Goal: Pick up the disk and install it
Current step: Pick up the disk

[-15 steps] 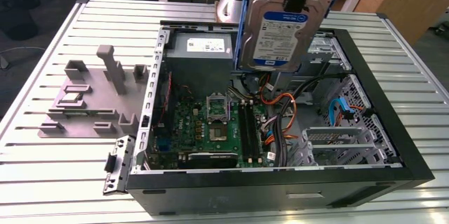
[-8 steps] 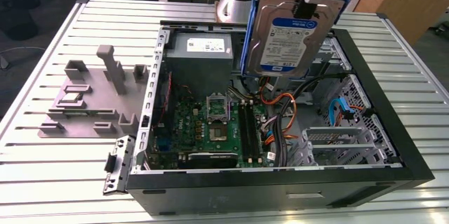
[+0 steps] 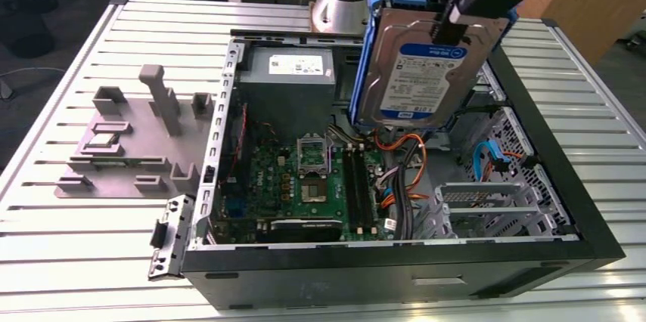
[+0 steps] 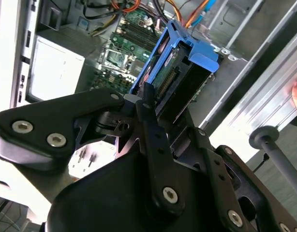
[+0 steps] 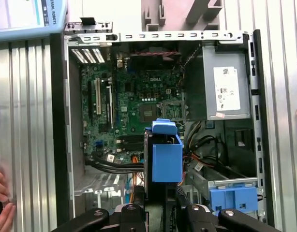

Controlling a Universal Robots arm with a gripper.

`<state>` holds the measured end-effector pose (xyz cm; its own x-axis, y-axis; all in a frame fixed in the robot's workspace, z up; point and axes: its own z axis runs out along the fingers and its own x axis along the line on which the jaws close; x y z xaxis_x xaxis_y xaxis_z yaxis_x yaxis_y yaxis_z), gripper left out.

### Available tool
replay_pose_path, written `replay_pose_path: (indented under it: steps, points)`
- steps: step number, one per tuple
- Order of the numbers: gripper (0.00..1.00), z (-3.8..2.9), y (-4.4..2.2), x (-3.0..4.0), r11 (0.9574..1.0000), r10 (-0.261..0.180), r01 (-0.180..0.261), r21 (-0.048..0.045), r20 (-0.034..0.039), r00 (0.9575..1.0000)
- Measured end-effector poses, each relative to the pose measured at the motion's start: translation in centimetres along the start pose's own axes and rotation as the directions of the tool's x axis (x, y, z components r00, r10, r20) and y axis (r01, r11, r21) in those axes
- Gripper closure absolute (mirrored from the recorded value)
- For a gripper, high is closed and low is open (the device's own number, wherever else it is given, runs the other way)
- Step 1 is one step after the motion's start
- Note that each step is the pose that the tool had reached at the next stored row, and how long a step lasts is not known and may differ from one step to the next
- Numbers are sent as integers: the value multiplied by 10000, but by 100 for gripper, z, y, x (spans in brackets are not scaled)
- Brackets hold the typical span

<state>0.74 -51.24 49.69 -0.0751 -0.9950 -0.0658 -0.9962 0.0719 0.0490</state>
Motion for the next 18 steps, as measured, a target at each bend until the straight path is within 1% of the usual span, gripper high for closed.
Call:
replay_pose_path:
  steps: [6, 10, 13, 18]
  points:
    - [65, 1, -34, 170, 10000, 1, -1, 0, 0, 10000]
    - [65, 0, -61, 245, 10000, 1, -1, 0, 0, 10000]
    - [65, -1, -117, 285, 10000, 0, 0, -2, -1, 10000]
    - [65, -7, -251, 336, 10000, 1, -1, -10, -1, 10000]
